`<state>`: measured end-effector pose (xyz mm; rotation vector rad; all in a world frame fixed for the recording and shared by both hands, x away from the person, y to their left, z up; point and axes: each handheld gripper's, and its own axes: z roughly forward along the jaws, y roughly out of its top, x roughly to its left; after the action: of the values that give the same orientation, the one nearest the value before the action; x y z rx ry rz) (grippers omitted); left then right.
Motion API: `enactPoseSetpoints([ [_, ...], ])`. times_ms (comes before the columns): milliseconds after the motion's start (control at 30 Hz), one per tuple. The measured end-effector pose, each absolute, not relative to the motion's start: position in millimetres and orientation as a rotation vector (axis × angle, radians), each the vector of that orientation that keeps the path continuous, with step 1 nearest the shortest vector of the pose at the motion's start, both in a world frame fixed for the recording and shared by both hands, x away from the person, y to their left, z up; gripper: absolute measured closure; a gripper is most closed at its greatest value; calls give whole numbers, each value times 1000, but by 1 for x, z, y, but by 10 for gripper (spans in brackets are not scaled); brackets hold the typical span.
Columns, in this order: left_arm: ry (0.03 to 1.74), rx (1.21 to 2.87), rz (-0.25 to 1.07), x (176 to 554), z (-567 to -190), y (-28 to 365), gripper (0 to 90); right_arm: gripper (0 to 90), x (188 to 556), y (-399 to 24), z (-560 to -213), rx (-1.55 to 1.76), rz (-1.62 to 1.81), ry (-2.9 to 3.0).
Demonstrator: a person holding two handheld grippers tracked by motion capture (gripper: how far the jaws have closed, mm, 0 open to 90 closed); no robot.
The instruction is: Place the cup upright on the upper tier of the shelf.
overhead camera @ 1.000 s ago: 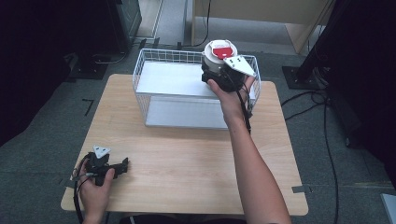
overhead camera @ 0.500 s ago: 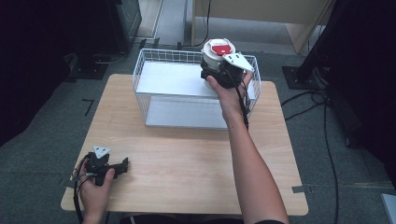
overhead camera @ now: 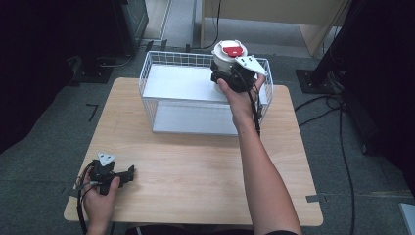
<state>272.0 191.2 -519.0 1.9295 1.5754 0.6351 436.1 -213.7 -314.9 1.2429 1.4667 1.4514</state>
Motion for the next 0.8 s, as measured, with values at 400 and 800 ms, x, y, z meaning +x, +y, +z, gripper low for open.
enactPoseSetpoints([
  [400, 1576, 1929, 635, 272, -519, 191, 0, 0, 431, -223, -313, 1238, 1468, 1504],
  [800, 1575, 1930, 635, 272, -519, 191, 0, 0, 415, -232, -315, 1219, 1498, 1502],
])
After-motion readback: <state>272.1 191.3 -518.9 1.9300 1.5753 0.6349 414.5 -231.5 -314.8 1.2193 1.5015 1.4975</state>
